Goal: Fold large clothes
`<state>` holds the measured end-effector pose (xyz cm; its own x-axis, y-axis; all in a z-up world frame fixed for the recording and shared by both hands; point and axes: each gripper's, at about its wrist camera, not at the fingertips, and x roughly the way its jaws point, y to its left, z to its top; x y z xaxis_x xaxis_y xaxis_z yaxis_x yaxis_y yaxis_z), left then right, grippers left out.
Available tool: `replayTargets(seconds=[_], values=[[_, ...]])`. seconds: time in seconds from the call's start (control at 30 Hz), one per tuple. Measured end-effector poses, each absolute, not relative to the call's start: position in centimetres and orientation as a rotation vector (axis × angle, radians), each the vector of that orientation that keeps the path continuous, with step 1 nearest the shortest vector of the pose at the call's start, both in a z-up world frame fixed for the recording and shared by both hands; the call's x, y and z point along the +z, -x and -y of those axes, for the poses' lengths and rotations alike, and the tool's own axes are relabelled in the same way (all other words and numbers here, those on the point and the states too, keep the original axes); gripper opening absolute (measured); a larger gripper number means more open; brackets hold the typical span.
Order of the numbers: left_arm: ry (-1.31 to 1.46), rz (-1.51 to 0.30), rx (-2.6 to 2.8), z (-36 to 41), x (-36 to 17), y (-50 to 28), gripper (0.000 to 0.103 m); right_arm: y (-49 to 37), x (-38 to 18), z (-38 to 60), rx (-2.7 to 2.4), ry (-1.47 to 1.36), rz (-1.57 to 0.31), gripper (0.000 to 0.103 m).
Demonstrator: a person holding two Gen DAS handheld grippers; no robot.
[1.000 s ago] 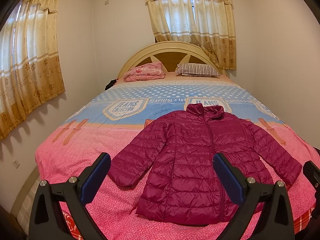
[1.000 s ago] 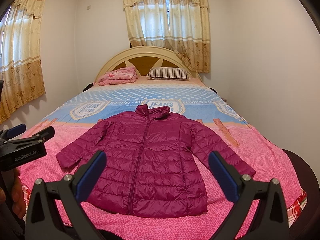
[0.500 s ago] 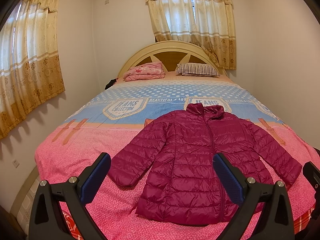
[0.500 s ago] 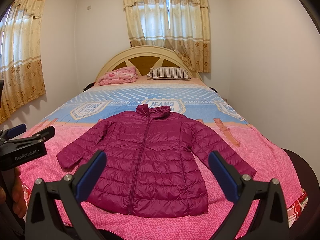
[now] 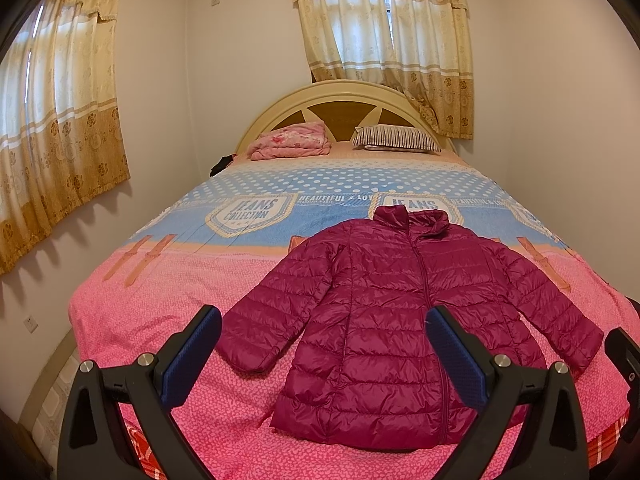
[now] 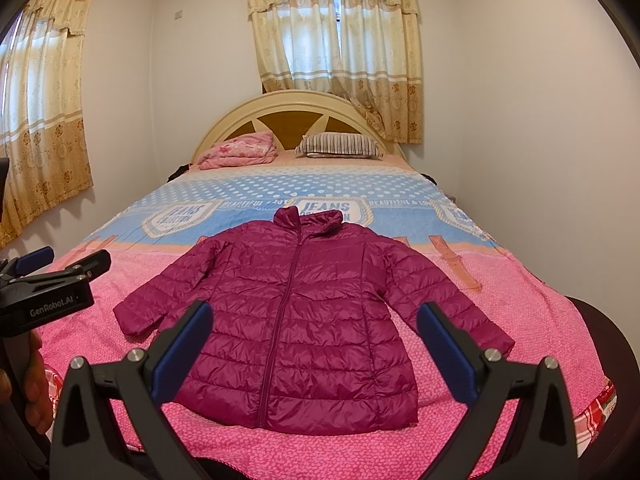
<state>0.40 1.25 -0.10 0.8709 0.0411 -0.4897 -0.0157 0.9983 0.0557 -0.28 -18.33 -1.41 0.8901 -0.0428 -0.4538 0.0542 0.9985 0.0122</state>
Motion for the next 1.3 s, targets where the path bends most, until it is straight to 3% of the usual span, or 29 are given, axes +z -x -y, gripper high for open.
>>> replayTargets(seconds=[0.7,1.13,1.3], values=[[-0.075,-0.525,0.031,-0.6,-1.6,-1.3,0.102,-0.5,-3.0,19.2,-0.026,-0.052,-0.501,0.103],[-0.118,-0.633,0.011,0.4,-7.7,-8.9,0.102,-5.0,-9.8,30.8,-0.257,-0.21,-0.639,0.103],[-0.163,-0.676,0.005,1.8,-10.2,-13.2,0.102,-5.9,-13.1,36.3,-0.372,-0.282,-0.716,0.092]])
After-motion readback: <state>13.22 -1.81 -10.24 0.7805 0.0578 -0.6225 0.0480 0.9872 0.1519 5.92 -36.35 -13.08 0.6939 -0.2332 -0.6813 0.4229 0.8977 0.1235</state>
